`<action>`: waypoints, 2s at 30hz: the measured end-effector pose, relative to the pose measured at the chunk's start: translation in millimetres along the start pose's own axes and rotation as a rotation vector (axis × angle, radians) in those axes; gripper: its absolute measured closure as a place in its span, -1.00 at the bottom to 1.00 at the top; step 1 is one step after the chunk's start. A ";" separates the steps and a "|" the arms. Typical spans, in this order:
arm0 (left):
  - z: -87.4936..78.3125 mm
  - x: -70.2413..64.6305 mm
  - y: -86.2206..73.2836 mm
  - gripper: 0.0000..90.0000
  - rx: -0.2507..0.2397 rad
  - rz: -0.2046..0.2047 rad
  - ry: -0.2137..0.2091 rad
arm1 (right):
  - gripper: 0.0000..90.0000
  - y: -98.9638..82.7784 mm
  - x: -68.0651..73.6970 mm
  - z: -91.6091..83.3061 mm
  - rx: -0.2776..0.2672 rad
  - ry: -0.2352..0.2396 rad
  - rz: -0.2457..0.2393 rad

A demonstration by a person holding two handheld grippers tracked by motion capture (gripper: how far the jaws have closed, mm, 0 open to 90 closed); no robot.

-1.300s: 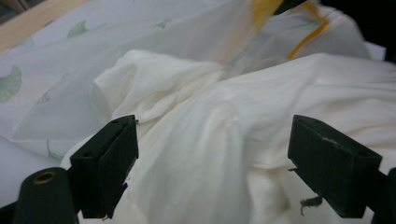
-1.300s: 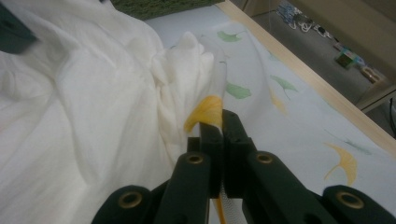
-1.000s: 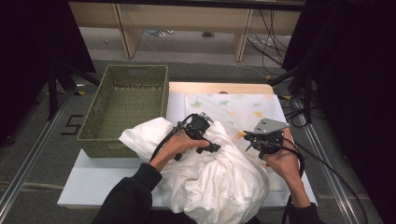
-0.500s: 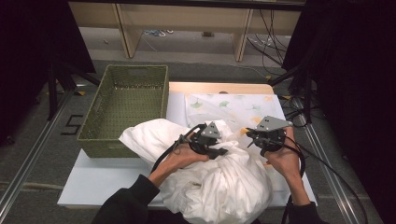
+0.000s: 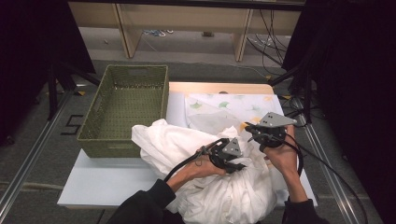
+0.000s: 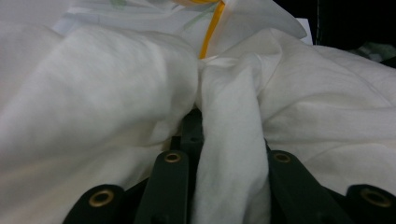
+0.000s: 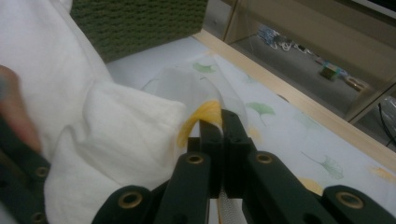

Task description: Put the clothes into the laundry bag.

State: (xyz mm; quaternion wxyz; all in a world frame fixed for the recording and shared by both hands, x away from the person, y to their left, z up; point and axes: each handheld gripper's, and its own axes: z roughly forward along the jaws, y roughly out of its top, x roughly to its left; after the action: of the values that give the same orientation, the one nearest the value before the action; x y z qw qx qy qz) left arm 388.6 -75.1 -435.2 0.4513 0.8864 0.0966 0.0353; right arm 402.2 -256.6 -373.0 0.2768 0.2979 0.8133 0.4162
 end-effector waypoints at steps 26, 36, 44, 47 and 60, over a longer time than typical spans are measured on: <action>-16.0 8.5 6.7 0.70 -0.091 -0.050 0.083 | 1.00 -0.4 2.1 0.4 0.029 0.009 -0.042; 7.9 -3.1 7.9 0.77 -0.026 -0.017 0.007 | 1.00 2.5 1.7 -3.5 0.001 0.005 -0.034; 10.6 25.8 5.8 0.40 -0.034 -0.184 0.177 | 1.00 2.4 4.7 -2.3 0.024 0.028 -0.047; 3.0 22.5 7.9 0.05 -0.021 -0.176 0.206 | 1.00 1.8 6.4 -0.6 0.038 0.025 -0.054; -150.8 27.1 -27.6 -0.60 0.009 -0.208 0.451 | 1.00 -1.3 3.5 0.2 0.046 0.028 -0.047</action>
State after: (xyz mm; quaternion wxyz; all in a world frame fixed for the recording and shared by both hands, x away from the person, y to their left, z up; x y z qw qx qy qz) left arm 388.7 65.9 -369.1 0.4156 0.8434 0.2859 0.1849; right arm 399.7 -254.6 -374.9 0.2681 0.2793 0.8331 0.3950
